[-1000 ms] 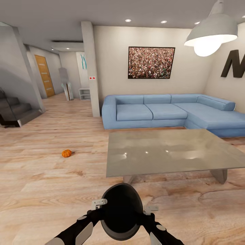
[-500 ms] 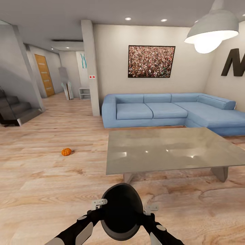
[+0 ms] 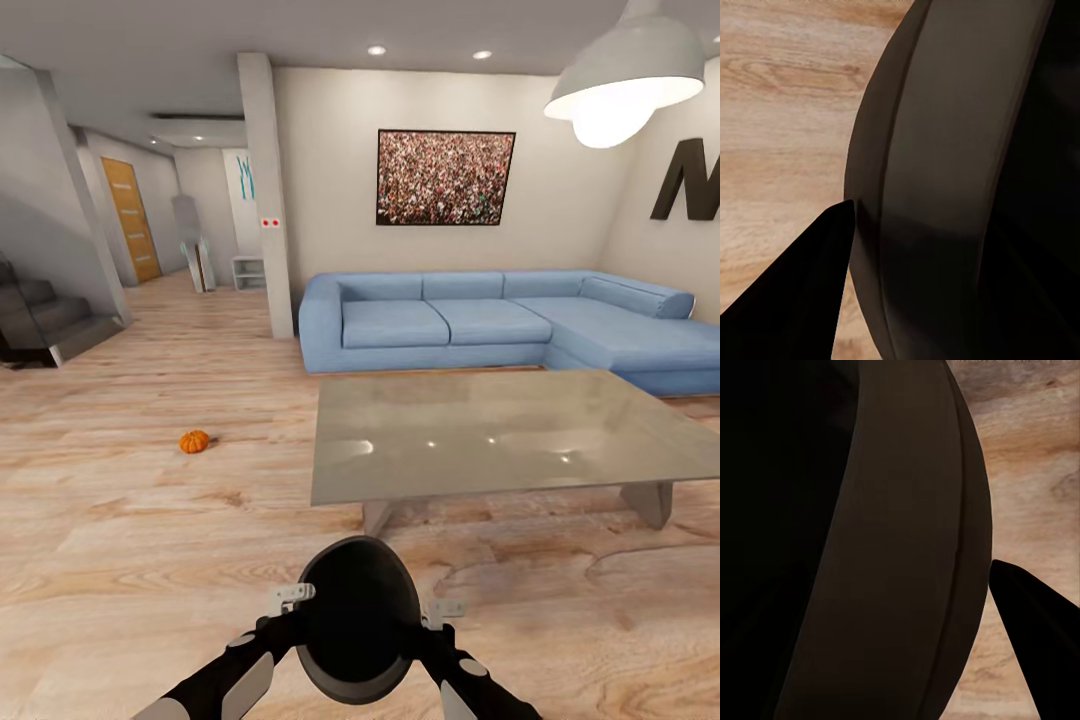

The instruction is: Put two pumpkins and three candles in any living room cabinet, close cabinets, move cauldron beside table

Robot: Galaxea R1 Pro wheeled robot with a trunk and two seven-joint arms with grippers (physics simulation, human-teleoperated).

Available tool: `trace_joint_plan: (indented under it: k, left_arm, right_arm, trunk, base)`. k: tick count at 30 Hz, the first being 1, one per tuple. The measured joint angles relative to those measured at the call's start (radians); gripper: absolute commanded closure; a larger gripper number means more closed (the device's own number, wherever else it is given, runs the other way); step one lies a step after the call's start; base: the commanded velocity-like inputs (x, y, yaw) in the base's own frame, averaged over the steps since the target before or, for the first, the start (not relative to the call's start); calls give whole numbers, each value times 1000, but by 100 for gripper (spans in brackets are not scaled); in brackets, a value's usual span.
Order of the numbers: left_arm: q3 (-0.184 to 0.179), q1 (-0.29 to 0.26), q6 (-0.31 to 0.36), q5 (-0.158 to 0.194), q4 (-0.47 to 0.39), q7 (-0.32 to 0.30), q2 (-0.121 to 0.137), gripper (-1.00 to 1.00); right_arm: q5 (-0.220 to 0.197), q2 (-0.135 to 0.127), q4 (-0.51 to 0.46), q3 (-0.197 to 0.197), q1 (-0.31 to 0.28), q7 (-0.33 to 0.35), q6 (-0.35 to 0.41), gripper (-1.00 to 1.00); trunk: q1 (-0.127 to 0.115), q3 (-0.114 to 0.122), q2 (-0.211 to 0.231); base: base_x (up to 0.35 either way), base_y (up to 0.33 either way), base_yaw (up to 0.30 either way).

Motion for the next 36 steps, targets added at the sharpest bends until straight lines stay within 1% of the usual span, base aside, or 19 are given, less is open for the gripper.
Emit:
trace_joint_plan:
  k: [7, 13, 36]
  left_arm:
    - [-1, 0, 5, 0, 0, 3, -1, 100]
    - [0, 0, 1, -1, 0, 0, 0, 100]
    - [0, 0, 2, -1, 0, 2, -2, 100]
  right_arm:
    - [-7, 0, 6, 2, 0, 3, 0, 100]
    - [-2, 0, 0, 0, 1, 0, 0, 100]
    - [-3, -2, 1, 0, 0, 3, 1, 100]
  trunk:
    - [27, -22, -49]
    - [50, -41, -91]
    - [138, -113, -252]
  base:
    - [0, 0, 0]
    - [0, 0, 0]
    - [0, 0, 0]
